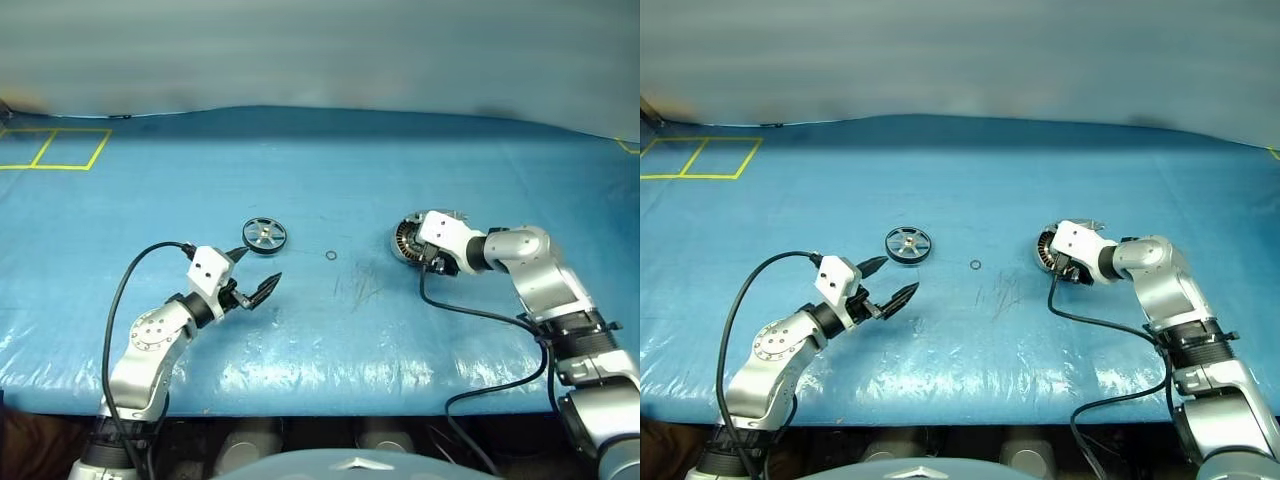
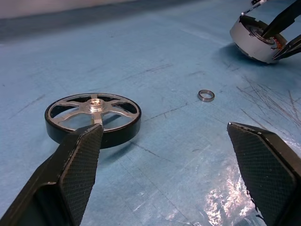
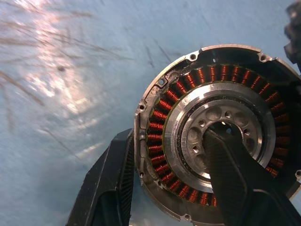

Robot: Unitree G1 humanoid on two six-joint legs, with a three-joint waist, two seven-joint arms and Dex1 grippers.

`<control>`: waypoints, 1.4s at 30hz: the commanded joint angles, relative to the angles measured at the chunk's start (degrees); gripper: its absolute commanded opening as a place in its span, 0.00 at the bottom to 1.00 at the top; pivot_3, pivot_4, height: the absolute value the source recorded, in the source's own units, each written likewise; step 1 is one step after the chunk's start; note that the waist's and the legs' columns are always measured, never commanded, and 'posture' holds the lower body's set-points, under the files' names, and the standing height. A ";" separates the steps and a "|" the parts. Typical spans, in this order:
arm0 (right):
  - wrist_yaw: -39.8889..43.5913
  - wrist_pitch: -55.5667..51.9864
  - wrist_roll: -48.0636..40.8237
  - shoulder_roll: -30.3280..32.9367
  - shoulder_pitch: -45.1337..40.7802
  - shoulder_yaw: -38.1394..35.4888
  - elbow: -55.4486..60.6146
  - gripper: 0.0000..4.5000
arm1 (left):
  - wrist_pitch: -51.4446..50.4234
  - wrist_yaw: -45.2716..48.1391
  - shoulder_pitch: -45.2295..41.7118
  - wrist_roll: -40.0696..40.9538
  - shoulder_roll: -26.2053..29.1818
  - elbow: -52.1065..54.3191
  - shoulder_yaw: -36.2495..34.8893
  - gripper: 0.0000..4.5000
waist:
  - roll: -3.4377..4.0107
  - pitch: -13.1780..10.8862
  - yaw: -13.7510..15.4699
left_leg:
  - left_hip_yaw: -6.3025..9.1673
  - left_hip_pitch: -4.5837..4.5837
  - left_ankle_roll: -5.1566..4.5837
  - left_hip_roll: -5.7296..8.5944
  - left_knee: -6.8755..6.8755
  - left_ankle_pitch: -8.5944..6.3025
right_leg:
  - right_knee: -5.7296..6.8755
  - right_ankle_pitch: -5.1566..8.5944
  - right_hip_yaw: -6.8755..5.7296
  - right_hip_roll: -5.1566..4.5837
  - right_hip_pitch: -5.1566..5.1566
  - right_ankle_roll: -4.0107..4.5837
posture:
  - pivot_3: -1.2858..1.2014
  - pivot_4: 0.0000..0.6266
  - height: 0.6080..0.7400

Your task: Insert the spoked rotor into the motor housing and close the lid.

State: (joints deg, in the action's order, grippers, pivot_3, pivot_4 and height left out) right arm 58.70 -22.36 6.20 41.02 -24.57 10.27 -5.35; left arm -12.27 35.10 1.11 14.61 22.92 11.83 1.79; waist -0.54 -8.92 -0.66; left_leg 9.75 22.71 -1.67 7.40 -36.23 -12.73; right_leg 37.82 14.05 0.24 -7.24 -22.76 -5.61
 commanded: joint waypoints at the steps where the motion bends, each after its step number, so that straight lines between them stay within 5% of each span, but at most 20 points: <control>1: 1.29 -6.78 -4.39 -1.17 3.83 0.08 10.64 0.42 | -0.06 0.40 -0.43 0.14 0.33 1.64 0.17 1.00 | 0.01 0.00 0.03 | 0.00 0.00 -0.01 0.01 0.00 0.00 | 0.01 0.00 0.01 -0.01 -0.01 0.00 | 0.52 0.24 1.00; 7: 2.00 -14.42 -8.39 0.15 11.22 1.87 26.22 0.42 | -0.38 0.38 -0.25 0.20 0.44 1.91 0.37 1.00 | 0.01 0.00 0.52 | 0.01 0.07 -0.05 0.03 0.00 -0.03 | -0.01 0.00 -0.01 -0.03 -0.06 -0.01 | 0.52 0.24 1.00; 16: -5.84 -30.36 -15.33 -7.25 14.71 4.53 37.64 0.42 | -0.92 0.08 0.74 0.17 0.36 2.44 0.61 1.00 | 0.01 0.00 0.32 | 0.00 0.05 -0.02 -0.03 0.00 -0.02 | 0.00 0.00 -0.01 0.01 -0.08 -0.01 | 0.52 0.24 1.00; 37: -18.73 -34.64 -17.04 -18.13 4.22 12.15 27.98 0.42 | -0.91 -0.54 1.08 -0.20 0.26 2.28 0.47 1.00 | 0.00 0.00 0.05 | 0.00 0.00 0.12 -0.23 0.04 0.07 | 0.03 -0.13 0.02 0.26 -0.39 0.16 | 0.52 0.24 1.00; 38: -19.04 -34.66 -17.18 -18.18 4.06 12.15 27.81 0.58 | -0.87 -0.57 1.08 -0.21 0.25 2.27 0.46 1.00 | 0.00 0.00 0.08 | 0.00 0.00 0.14 -0.24 0.04 0.08 | 0.03 -0.14 0.02 0.29 -0.40 0.17 | 0.52 0.24 1.00; 42: -20.44 -35.83 -18.97 -19.26 3.92 10.78 28.38 0.83 | -0.78 -0.59 1.01 -0.24 0.29 2.10 0.38 1.00 | 0.01 0.00 0.21 | 0.00 0.01 0.16 -0.23 0.04 0.10 | 0.02 -0.17 0.03 0.30 -0.40 0.14 | 0.52 0.24 1.00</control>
State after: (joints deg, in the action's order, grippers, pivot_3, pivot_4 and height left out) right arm 39.38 -57.22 -12.13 22.14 -20.17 22.01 22.52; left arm -13.61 34.62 2.24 14.43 23.06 11.99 2.51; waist -0.54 -8.92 -0.45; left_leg 9.75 22.73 -1.50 7.17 -36.19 -12.63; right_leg 37.84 13.88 0.28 -6.94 -23.16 -5.47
